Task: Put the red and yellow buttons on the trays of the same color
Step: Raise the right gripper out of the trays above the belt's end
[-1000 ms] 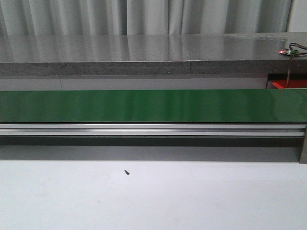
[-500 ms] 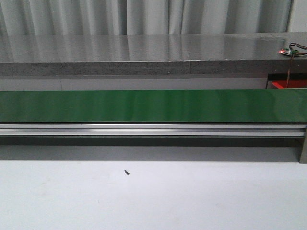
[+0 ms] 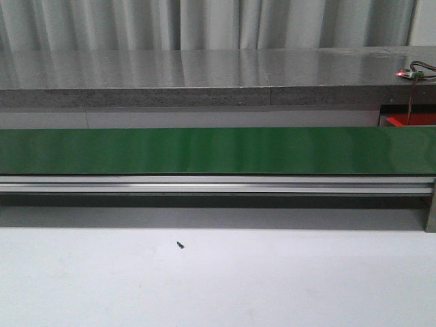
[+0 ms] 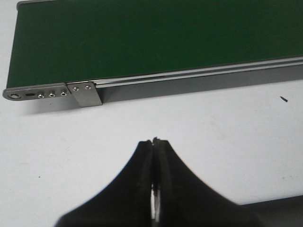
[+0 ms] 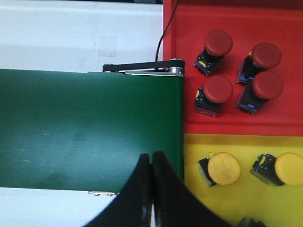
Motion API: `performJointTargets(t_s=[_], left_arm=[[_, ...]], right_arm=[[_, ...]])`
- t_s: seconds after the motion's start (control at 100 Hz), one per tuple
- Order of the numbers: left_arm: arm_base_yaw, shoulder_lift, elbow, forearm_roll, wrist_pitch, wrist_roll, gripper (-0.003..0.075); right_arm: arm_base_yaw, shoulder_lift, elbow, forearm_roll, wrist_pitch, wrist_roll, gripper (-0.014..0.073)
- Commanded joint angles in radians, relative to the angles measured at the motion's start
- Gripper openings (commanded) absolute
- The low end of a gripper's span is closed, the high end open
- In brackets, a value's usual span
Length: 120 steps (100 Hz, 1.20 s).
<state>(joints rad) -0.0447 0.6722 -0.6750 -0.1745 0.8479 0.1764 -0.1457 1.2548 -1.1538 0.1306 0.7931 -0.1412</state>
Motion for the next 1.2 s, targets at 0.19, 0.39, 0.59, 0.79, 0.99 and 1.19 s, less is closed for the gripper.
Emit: performJointTargets(t_s=[0.19, 0.39, 0.59, 0.79, 0.99, 1.19], left_arm=[[-0.008, -0.002, -0.025, -0.019, -0.052, -0.003, -0.002], [-0.008, -0.002, -0.025, -0.019, -0.052, -0.003, -0.002], [-0.008, -0.002, -0.025, -0.019, -0.052, -0.003, -0.002], [-0.008, -0.002, -0.025, -0.019, -0.052, -0.003, -0.002], [-0.008, -0.002, -0.025, -0.019, -0.052, -0.003, -0.002], [-0.008, -0.002, -0.025, -0.019, -0.052, -0.003, -0.002]], right_arm=[[0.003, -0.11, 0.082, 0.107, -0.166, -0.031, -0.0066], [0.003, -0.161, 0.11, 0.106, -0.192, -0.051, -0.0066], [0.003, -0.191, 0.111, 0.106, -0.192, -0.068, -0.0066], [0.009, -0.204, 0.111, 0.106, -0.193, -0.068, -0.0066], [0.021, -0.213, 0.111, 0.106, -0.19, -0.069, -0.0066], [0.022, -0.243, 0.111, 0.106, -0.182, -0.079, -0.0066]])
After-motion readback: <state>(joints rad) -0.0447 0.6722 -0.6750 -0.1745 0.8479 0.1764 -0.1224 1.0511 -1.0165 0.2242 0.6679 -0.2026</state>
